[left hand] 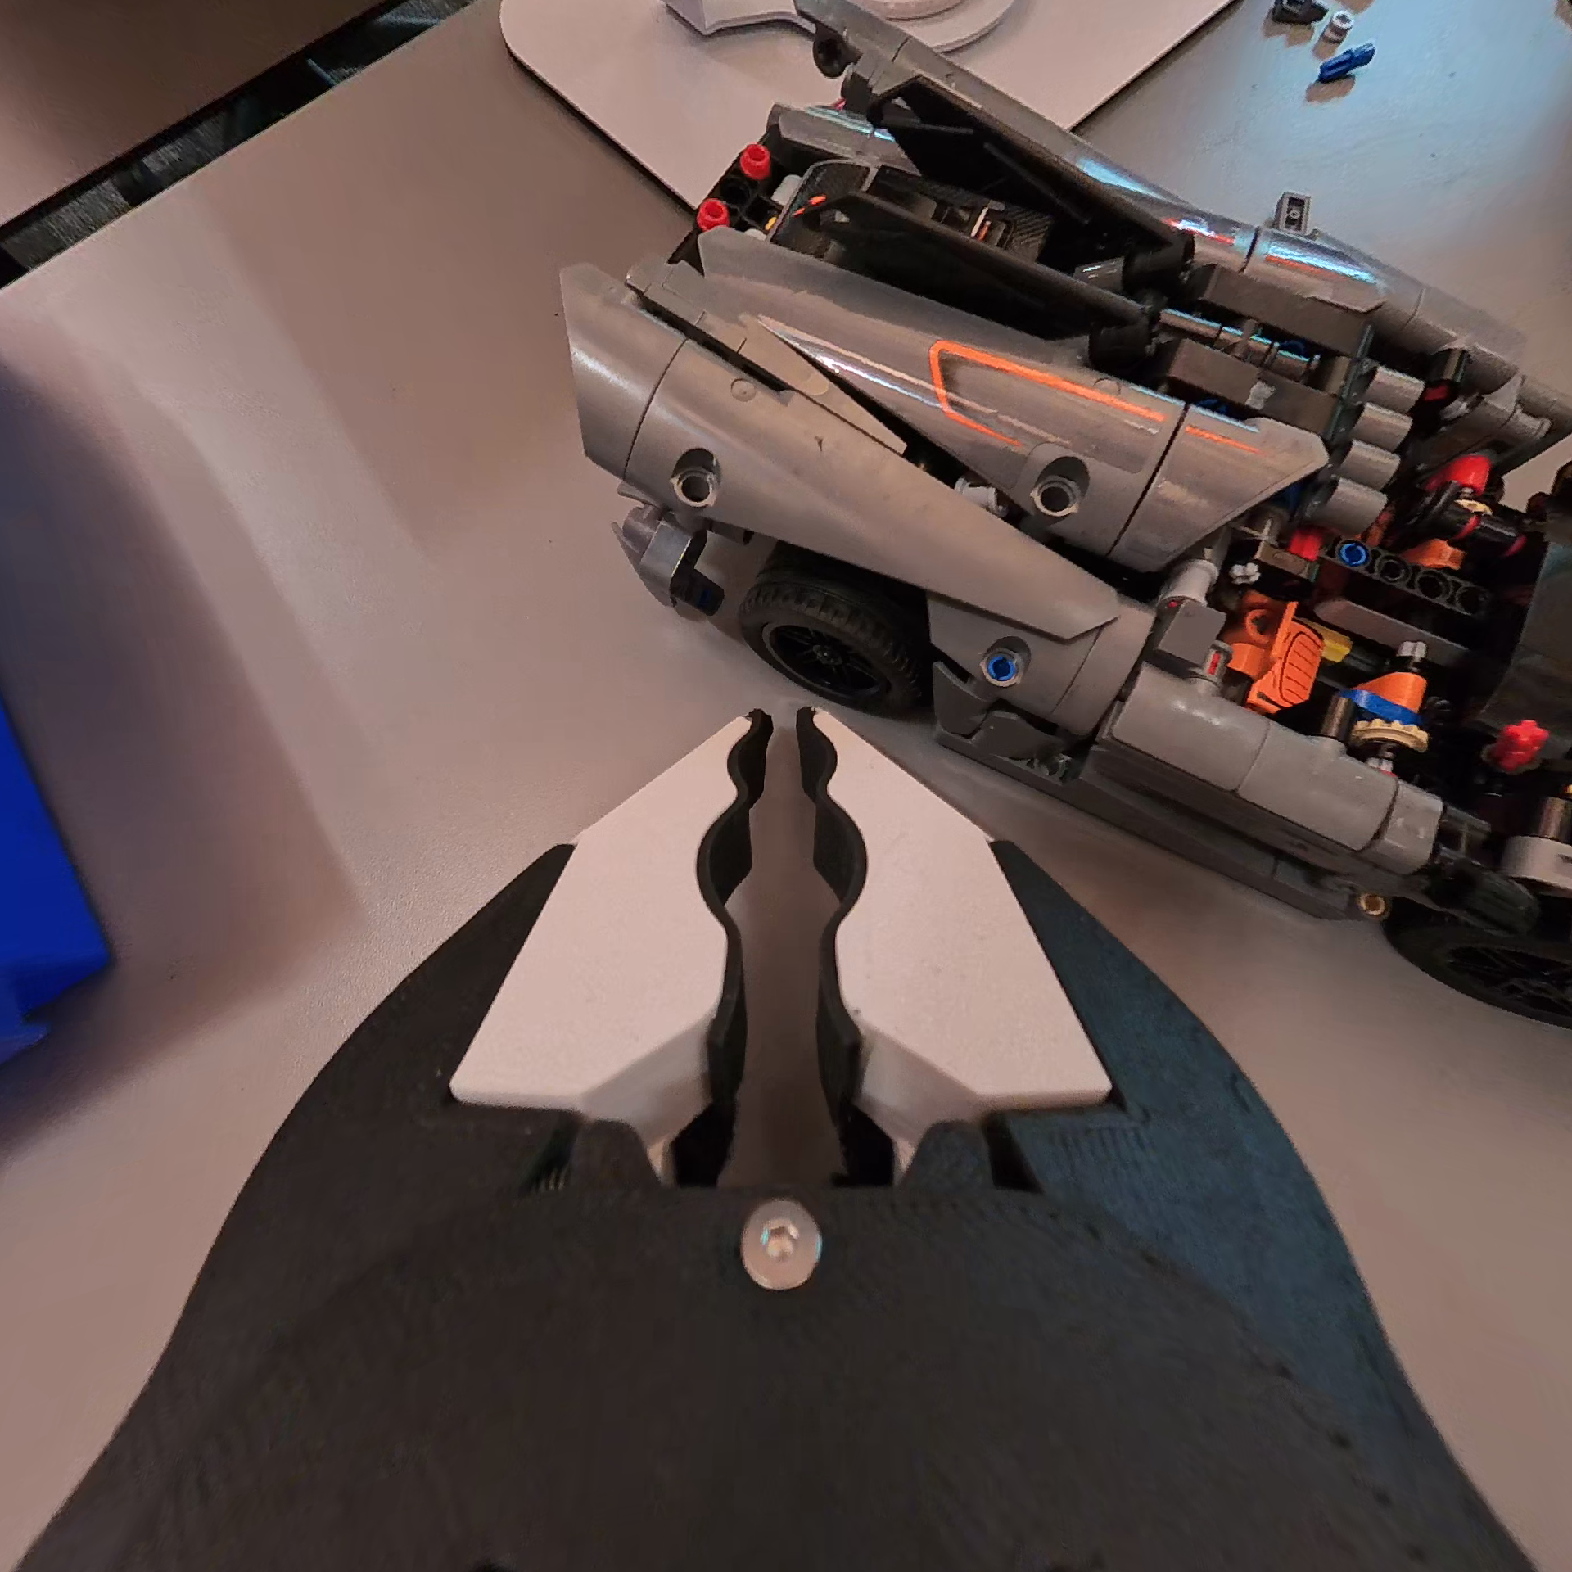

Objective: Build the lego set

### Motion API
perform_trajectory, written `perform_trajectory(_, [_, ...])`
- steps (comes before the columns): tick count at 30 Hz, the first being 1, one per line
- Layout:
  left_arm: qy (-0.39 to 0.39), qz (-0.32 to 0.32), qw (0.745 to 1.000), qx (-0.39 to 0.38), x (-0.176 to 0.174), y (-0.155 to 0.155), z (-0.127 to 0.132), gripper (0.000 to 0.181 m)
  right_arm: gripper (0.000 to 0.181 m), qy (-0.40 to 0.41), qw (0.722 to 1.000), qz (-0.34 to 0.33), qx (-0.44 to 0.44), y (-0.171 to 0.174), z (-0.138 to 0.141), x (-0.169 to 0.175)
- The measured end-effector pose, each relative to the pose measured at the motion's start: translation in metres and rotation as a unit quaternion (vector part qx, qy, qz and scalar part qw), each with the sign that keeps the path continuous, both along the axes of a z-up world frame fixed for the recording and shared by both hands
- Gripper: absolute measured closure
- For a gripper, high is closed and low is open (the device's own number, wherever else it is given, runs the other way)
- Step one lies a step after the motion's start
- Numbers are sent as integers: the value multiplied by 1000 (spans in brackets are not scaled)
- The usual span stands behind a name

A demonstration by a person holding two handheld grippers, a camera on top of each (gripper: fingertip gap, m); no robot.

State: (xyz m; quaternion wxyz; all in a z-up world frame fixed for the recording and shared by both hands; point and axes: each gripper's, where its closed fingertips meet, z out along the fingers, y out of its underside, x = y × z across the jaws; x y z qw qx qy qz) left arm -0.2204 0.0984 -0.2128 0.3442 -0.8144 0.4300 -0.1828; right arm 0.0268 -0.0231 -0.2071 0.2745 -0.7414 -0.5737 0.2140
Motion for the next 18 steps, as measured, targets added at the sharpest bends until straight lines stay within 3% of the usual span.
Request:
perform_trajectory(6, [1,-1,1000,1,0,0,0,176,163,-15,1000,16,0,-4,-13,-15])
perform_trajectory(11, [3,-2,1000,2,0,0,1,176,176,-8,1000,8,7,0,-9,-11])
perform_trajectory(18, [3,-1,1000,2,0,0,0,176,167,8,1000,3,-1,1,-3,-7])
